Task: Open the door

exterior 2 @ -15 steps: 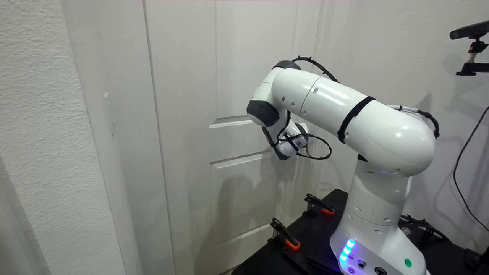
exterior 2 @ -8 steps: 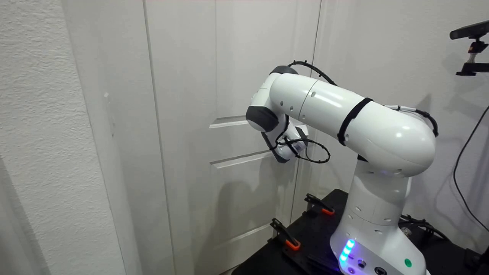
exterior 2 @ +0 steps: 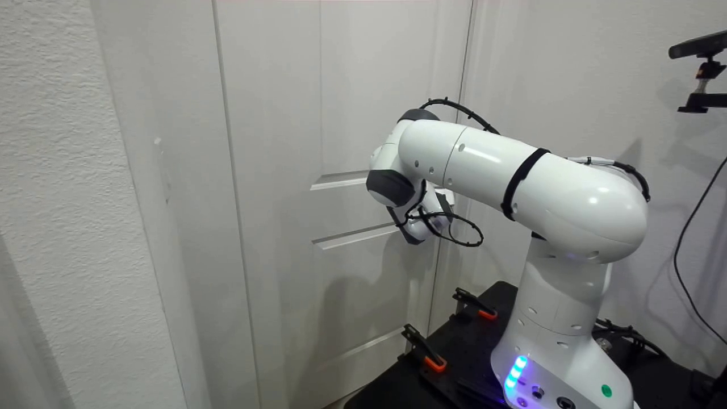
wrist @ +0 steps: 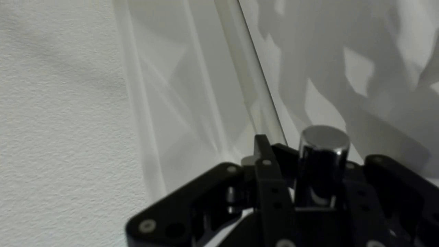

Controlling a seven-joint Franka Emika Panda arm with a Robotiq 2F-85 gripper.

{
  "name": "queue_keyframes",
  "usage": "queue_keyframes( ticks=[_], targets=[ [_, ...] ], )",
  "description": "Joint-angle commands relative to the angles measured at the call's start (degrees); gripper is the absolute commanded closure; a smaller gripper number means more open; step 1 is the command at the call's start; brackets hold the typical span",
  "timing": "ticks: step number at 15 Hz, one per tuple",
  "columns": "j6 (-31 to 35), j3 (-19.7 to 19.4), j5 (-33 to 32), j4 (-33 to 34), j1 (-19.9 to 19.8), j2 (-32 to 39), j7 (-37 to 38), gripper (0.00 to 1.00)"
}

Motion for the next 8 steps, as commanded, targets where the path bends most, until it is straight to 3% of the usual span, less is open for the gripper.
queue_keyframes(
  ticks=[1, 7, 8],
  targets=[
    [-2.80, -0.47, 2.89, 5.24, -1.76, 4.01, -0.05, 0.99],
    [-6.45, -2.02, 2.53, 11.66, -2.69, 6.48, 1.89, 0.99],
    [-5.65, -1.03, 2.34, 10.43, -3.27, 3.86, -0.22, 0.99]
  ],
)
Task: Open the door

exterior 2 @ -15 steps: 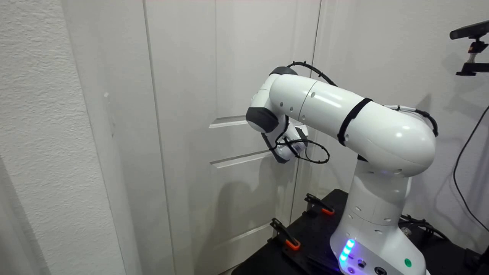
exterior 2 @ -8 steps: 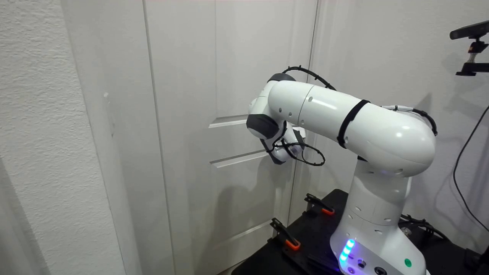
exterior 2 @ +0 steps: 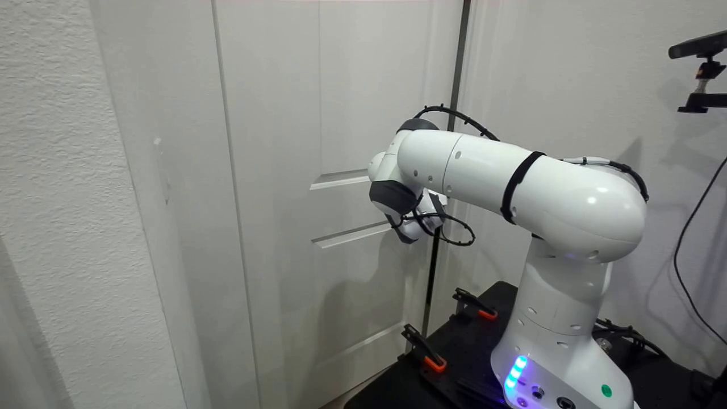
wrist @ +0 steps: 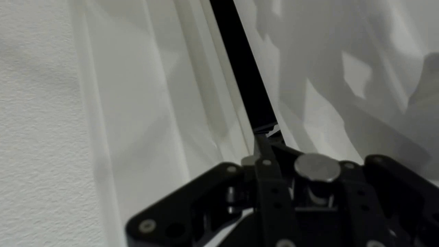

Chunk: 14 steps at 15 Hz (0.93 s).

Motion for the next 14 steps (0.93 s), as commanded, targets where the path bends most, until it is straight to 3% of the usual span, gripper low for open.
queue_keyframes(
  ticks=[1, 11, 12, 14],
  targets=[
    [-2.33, 0.14, 0.02, 3.85, -2.75, 0.03, -0.34, 0.99],
    [-3.25, 0.87, -0.74, 10.97, -6.23, 0.09, -0.34, 0.99],
    [-3.39, 0.67, -3.48, 11.57, -6.56, 0.09, 2.28, 0.99],
    [-3.62, 1.13, -1.92, 13.42, -7.19, 0.09, -0.01, 0.99]
  ],
)
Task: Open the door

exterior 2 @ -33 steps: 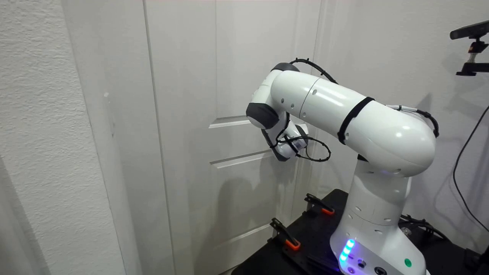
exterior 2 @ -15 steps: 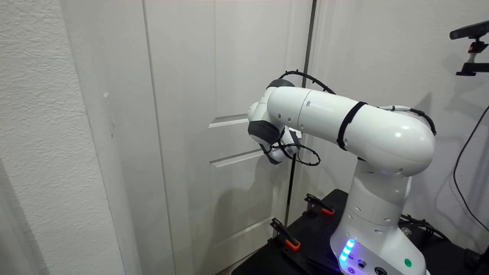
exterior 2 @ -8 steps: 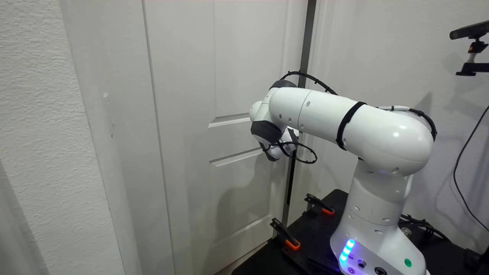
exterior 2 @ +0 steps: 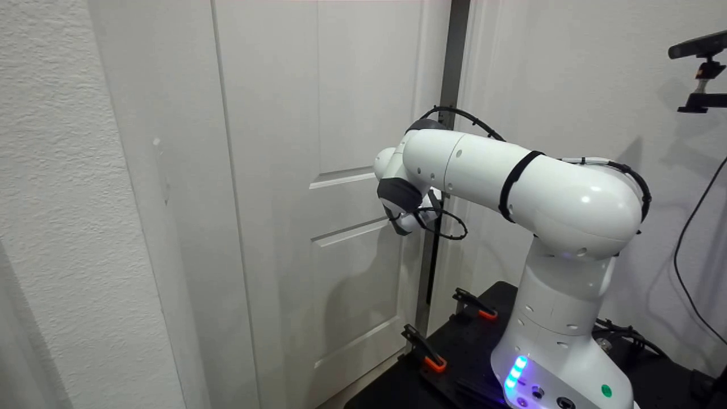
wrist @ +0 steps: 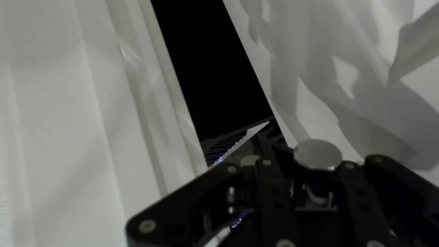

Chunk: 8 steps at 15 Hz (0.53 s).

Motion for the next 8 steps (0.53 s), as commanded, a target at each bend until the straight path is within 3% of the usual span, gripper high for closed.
queue_keyframes(
  ticks=[1, 2, 5, 6, 8],
  targets=[
    [-2.18, 0.47, -3.60, 4.54, -2.62, 0.00, 2.48, 0.99],
    [-2.24, 0.82, -1.72, 5.50, -2.85, 0.00, -0.01, 0.99],
    [-2.22, 0.72, -6.79, 7.58, -3.93, 0.00, 4.12, 0.99],
    [-2.69, 0.87, -5.02, 8.46, -4.14, 0.00, 2.39, 0.71],
    [-2.70, 0.68, -8.10, 9.37, -4.82, 0.01, 5.42, 0.63]
  ],
)
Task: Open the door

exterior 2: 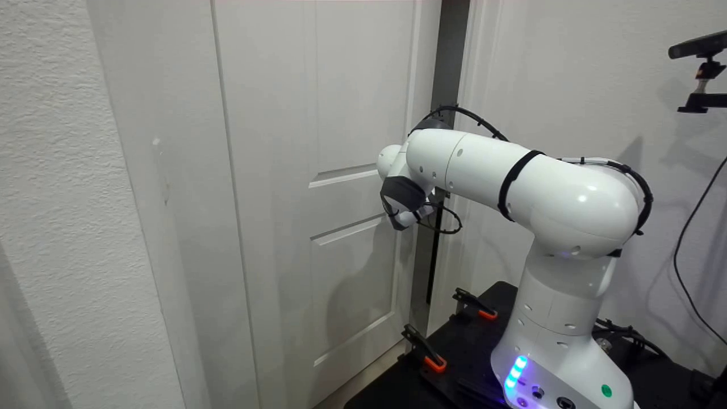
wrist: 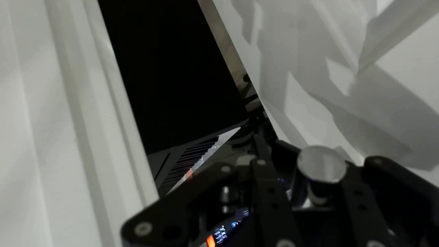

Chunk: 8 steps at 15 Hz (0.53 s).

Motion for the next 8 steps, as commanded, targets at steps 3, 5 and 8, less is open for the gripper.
queue_keyframes(
  ticks=[3, 5, 8],
  targets=[
    [-1.99, 0.44, -5.79, 4.52, -3.06, 0.00, 4.78, 0.41],
    [-2.35, 0.34, -6.80, 5.49, -3.57, 0.00, 5.89, 0.26],
    [-3.17, 0.23, -7.88, 7.07, -4.25, 0.01, 7.25, 0.05]
  ],
)
